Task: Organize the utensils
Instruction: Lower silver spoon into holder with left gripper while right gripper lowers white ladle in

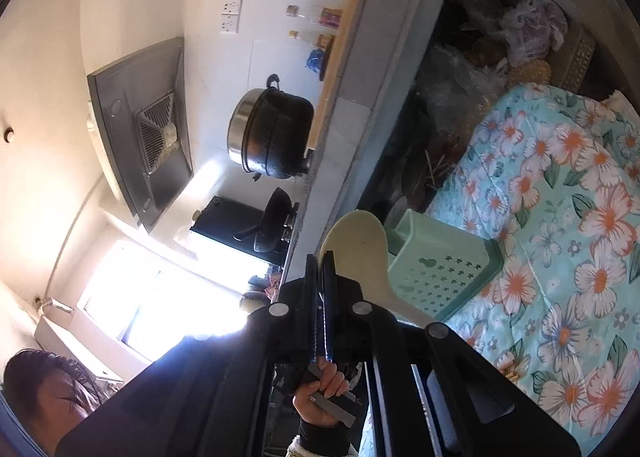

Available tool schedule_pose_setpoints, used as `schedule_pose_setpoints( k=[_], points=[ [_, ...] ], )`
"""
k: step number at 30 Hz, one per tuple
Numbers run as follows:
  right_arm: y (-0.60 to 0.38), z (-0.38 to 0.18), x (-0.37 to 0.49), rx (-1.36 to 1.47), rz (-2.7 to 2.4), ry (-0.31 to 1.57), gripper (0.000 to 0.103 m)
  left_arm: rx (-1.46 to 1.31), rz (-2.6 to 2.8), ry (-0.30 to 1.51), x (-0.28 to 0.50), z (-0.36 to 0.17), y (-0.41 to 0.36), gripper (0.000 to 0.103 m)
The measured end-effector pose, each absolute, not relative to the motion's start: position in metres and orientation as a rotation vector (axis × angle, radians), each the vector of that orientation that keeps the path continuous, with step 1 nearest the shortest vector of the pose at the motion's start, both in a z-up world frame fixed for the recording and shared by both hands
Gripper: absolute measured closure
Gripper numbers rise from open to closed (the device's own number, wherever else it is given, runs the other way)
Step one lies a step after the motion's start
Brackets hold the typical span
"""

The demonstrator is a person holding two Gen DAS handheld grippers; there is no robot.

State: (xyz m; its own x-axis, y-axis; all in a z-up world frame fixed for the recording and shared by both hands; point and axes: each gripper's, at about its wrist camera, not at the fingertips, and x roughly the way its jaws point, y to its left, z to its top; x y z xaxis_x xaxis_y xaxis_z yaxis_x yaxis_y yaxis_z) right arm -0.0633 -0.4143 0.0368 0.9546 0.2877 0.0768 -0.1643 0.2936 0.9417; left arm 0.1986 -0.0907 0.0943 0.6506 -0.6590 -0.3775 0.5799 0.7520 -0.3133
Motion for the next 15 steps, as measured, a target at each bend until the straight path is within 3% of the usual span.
schedule_pose_setpoints(
  k=[10, 15],
  points=[
    [-0.406, 0.143, -0.024, 0.99, 0.354, 0.056, 0.1, -0.113, -0.706, 0.473, 0.155, 0.09, -0.054, 0.051],
    [-0.398, 0.156, 0.02, 0.944, 0.36, 0.106, 0.1, -0.06, -0.717, 0.483, 0.131, 0.079, -0.042, 0.037]
  ],
)
